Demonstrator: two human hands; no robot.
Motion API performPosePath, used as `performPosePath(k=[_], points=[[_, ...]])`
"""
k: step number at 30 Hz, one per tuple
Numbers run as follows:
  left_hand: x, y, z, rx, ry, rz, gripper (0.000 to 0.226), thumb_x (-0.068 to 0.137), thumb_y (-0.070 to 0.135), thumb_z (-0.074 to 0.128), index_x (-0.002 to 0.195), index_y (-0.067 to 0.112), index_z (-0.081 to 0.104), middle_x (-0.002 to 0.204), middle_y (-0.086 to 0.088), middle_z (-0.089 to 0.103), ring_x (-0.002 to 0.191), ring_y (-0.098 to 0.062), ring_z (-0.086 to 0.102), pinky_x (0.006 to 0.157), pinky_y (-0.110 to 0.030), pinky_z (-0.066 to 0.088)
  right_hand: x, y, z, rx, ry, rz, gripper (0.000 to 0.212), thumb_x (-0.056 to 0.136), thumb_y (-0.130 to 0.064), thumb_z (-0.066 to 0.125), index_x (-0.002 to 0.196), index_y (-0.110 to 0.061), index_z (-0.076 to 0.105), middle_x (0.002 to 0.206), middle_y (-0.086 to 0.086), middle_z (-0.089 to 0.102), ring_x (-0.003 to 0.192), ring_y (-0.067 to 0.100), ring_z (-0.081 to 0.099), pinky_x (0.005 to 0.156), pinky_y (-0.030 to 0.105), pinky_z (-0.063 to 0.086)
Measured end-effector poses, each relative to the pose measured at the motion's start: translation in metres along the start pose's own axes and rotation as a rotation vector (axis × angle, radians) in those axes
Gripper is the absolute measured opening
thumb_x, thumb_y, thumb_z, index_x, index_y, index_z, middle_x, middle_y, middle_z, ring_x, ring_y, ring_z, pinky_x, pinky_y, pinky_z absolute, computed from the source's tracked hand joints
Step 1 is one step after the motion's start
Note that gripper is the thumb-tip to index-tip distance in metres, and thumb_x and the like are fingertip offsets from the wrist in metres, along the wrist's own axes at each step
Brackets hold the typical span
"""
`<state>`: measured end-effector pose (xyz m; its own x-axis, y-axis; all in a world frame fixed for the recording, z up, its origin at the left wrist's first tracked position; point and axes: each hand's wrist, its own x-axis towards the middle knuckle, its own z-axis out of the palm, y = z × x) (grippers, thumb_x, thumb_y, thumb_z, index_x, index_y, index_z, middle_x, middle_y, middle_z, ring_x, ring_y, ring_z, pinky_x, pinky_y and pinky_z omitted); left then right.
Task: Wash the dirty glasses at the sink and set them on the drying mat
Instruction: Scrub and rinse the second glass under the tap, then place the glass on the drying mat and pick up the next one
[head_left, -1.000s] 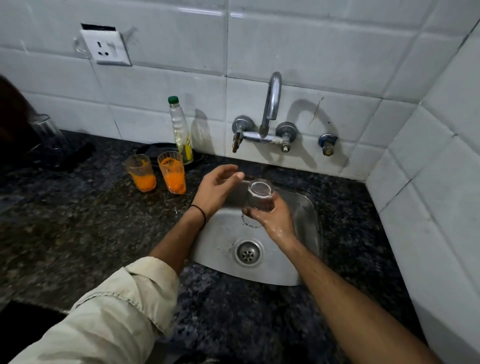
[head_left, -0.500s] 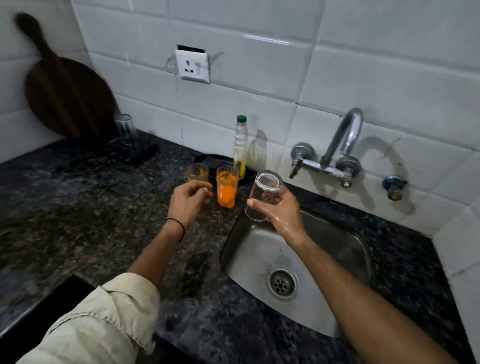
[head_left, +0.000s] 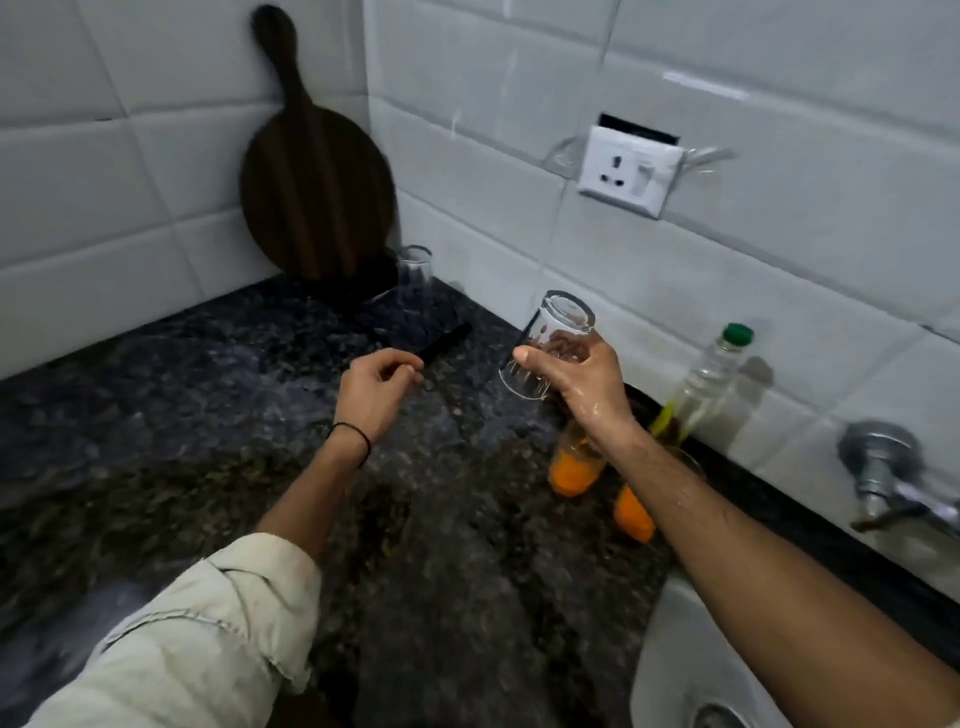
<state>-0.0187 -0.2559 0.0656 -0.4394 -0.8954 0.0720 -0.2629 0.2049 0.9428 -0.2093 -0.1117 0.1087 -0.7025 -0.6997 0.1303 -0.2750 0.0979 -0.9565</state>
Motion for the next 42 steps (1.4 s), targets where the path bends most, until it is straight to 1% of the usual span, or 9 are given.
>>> performPosePath(k=[7, 11, 16, 19, 21, 27, 32, 36, 42], points=[[0.109, -0.055, -0.033, 0.088, -0.062, -0.107, 0.019, 0.095, 0.011, 0.055, 0.091, 0.018, 0.072, 0.086, 0.002, 0.074, 0.083, -0.019, 0.070, 0.080, -0.038, 0.059, 0.097, 0.020, 0.108, 0.008, 0.015, 0.063, 0.054, 0.063, -0.041, 0.091, 0.103, -0.013, 0.068, 0.102, 0.017, 0.071, 0.096, 0.034, 0.068, 0.091, 0.048, 0.056], [0.152, -0.077, -0.026, 0.162, -0.129, -0.120, 0.013, 0.093, 0.017, 0.060, 0.094, 0.023, 0.071, 0.090, 0.002, 0.072, 0.085, -0.017, 0.067, 0.078, -0.034, 0.057, 0.140, 0.040, 0.143, -0.035, 0.084, 0.102, 0.052, 0.063, -0.040, 0.091, 0.103, -0.016, 0.068, 0.099, 0.010, 0.074, 0.093, 0.027, 0.070, 0.087, 0.041, 0.058], [0.187, -0.090, -0.004, 0.312, -0.273, 0.002, 0.032, 0.094, 0.022, 0.059, 0.125, 0.016, 0.063, 0.129, -0.003, 0.062, 0.116, -0.023, 0.059, 0.100, -0.034, 0.047, 0.182, 0.069, 0.164, -0.085, 0.139, 0.148, 0.058, 0.062, -0.042, 0.091, 0.111, -0.021, 0.068, 0.099, -0.006, 0.075, 0.092, 0.009, 0.071, 0.088, 0.036, 0.059], [0.199, -0.100, 0.012, 0.497, -0.392, 0.074, 0.048, 0.098, 0.031, 0.052, 0.144, 0.017, 0.048, 0.156, -0.003, 0.038, 0.143, -0.021, 0.035, 0.117, -0.037, 0.029, 0.200, 0.082, 0.172, -0.106, 0.154, 0.158, 0.055, 0.064, -0.040, 0.091, 0.110, -0.020, 0.068, 0.098, -0.004, 0.075, 0.089, 0.009, 0.071, 0.086, 0.036, 0.059], [0.201, -0.108, 0.019, 0.587, -0.431, 0.086, 0.051, 0.101, 0.035, 0.047, 0.150, 0.020, 0.038, 0.162, -0.001, 0.024, 0.149, -0.018, 0.021, 0.121, -0.042, 0.018, 0.206, 0.087, 0.176, -0.106, 0.162, 0.148, 0.055, 0.065, -0.038, 0.091, 0.112, -0.020, 0.068, 0.099, -0.004, 0.075, 0.091, 0.008, 0.071, 0.085, 0.031, 0.059], [0.199, -0.124, 0.030, 0.553, -0.331, 0.132, 0.047, 0.100, 0.030, 0.049, 0.146, 0.018, 0.046, 0.161, -0.006, 0.027, 0.149, -0.020, 0.022, 0.122, -0.040, 0.017, 0.214, 0.097, 0.185, -0.115, 0.162, 0.125, 0.052, 0.067, -0.028, 0.092, 0.110, -0.025, 0.063, 0.101, -0.010, 0.072, 0.088, -0.002, 0.066, 0.078, 0.014, 0.053], [0.196, -0.127, 0.033, 0.549, -0.294, 0.143, 0.047, 0.100, 0.030, 0.048, 0.146, 0.018, 0.046, 0.161, -0.006, 0.026, 0.150, -0.021, 0.021, 0.121, -0.038, 0.017, 0.217, 0.106, 0.193, -0.143, 0.139, 0.125, 0.055, 0.066, -0.033, 0.092, 0.110, -0.032, 0.059, 0.103, -0.014, 0.070, 0.095, -0.002, 0.065, 0.084, 0.020, 0.052], [0.196, -0.127, 0.033, 0.535, -0.291, 0.143, 0.047, 0.100, 0.030, 0.048, 0.146, 0.018, 0.046, 0.161, -0.005, 0.026, 0.150, -0.020, 0.020, 0.121, -0.041, 0.021, 0.216, 0.104, 0.193, -0.202, 0.086, 0.111, 0.060, 0.069, -0.034, 0.090, 0.118, -0.026, 0.058, 0.106, -0.019, 0.064, 0.097, -0.001, 0.061, 0.081, 0.009, 0.045], [0.194, -0.127, 0.033, 0.481, -0.291, 0.125, 0.047, 0.101, 0.028, 0.048, 0.146, 0.018, 0.046, 0.162, -0.003, 0.024, 0.151, -0.019, 0.017, 0.121, -0.036, 0.021, 0.215, 0.099, 0.187, -0.335, 0.013, 0.104, 0.064, 0.076, -0.037, 0.085, 0.127, -0.015, 0.051, 0.113, -0.013, 0.054, 0.106, 0.005, 0.053, 0.086, 0.018, 0.039]])
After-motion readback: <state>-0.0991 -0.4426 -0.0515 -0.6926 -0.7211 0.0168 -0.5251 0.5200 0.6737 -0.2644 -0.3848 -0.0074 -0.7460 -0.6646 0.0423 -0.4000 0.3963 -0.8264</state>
